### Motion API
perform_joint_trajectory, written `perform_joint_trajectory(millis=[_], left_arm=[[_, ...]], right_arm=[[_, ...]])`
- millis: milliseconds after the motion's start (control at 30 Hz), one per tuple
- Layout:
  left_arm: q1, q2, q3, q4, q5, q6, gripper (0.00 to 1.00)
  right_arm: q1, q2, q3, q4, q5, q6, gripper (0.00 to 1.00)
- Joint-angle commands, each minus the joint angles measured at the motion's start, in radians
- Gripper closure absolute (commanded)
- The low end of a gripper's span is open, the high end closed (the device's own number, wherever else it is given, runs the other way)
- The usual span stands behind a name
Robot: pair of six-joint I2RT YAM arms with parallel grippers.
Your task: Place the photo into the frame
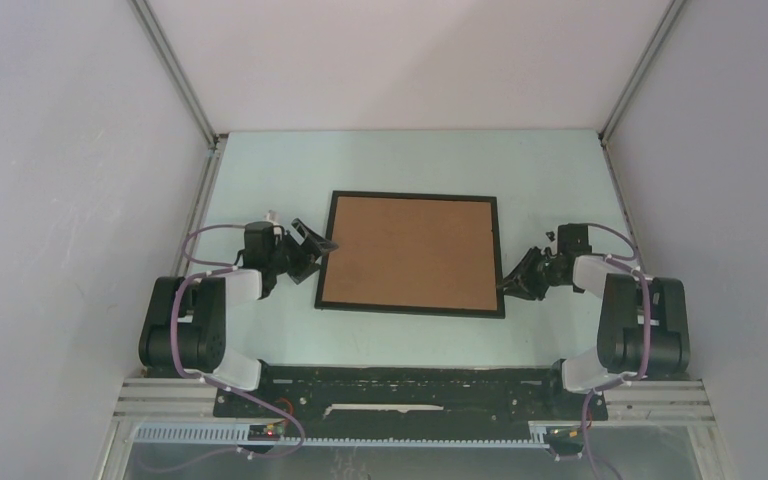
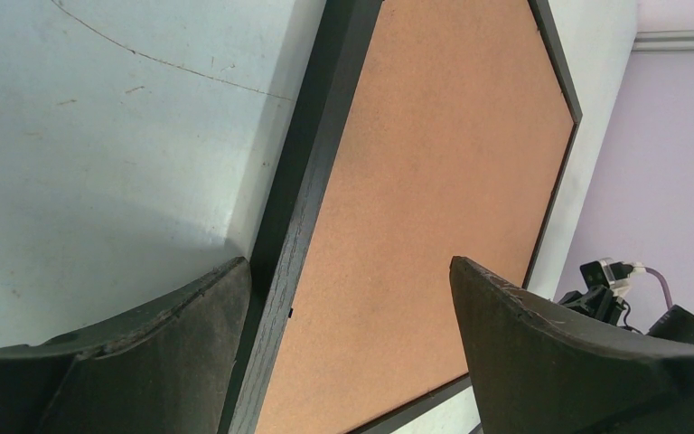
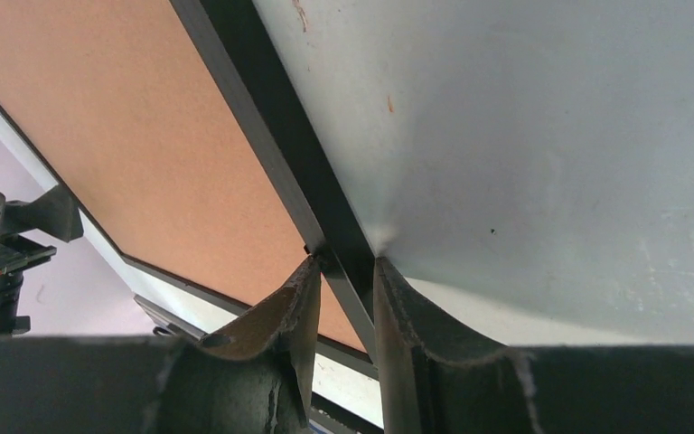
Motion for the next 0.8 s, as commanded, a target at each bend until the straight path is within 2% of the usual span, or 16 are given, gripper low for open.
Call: perform_joint_trajectory(millis=[0,267,367,700,767], left_arm=[[-0.013,0.005,-0.008,-0.039,0.030,-0.009,0.10],[-0.014,0.003,-0.010,-0.035,0.032,-0.008,0.09],[-0.013,0.009,-0.007,-0.033,0.037,-0.008,0.09],[-0.014,0.019,-0.004,-0.025,0.052,-0.008,0.09],[-0.013,0.023,-0.004,-0.024,0.057,-0.008,0.10]], right_arm=[[0.016,0.031,0.027,0.038,-0.014,-0.027,0.64],[0.028,0.069,0.080,0.015,-0.004,-0.044,0.65],[0.049,0.111,0.142,-0.053,0.010,-0.084,0.65],[0.201,0.223,0.286,-0.214,0.115,-0.112,0.66],[0.241,0.253,0.334,-0.259,0.175,-0.122,0.66]])
